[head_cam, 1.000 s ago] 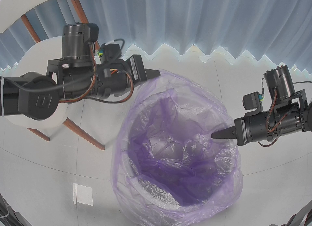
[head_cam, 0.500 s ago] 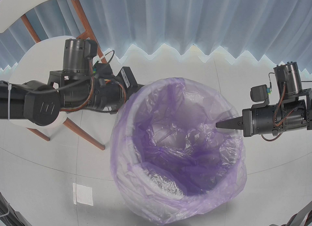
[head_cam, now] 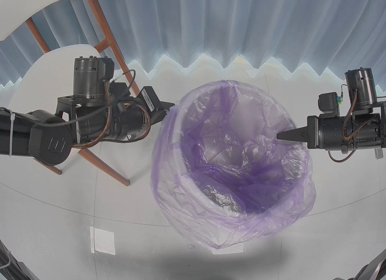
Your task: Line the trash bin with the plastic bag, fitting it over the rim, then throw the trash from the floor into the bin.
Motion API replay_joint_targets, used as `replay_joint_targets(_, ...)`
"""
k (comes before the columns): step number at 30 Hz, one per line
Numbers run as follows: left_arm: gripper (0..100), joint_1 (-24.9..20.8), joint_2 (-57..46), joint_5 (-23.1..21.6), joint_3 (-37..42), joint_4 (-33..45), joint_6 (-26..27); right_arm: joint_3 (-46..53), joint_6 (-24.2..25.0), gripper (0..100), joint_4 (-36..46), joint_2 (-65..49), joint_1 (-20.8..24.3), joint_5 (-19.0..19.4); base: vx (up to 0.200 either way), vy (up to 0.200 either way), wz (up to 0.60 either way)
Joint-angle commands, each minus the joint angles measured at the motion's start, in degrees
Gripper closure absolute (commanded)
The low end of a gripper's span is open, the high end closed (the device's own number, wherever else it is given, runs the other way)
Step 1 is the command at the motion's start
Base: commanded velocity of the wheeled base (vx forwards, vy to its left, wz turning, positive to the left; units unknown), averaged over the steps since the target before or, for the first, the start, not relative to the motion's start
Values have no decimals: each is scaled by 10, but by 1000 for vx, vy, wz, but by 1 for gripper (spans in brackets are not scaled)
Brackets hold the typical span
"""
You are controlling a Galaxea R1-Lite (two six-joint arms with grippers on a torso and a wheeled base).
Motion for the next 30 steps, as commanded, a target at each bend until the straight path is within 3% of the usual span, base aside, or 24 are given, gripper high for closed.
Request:
replay_joint_targets(1,0,20,2,26,3,1,1,-4,6,100,0,5,-6,1,0,0,0)
replay_joint_targets(5,0,68,-8,68,5,1,-2,-8,18,100,-11,11,-24,0,0,0,0)
replay_joint_targets(8,0,72,-80,66,13,11,-12,-8,40,100,-38,27,-33,-6,0,0,0)
replay_joint_targets(14,0,-31,-186,69,73,69,-14,-5,74,100,-97,71,-33,-64,0,0,0)
replay_joint_targets(21,0,-103,-190,70,140,67,16,-3,91,100,-98,83,-32,-66,0,0,0)
replay_joint_targets(25,0,-114,-167,70,147,64,72,-6,93,100,-98,84,-32,-68,0,0,0)
replay_joint_targets(30,0,-108,-140,72,145,24,81,-9,94,100,-99,84,-31,-68,0,0,0)
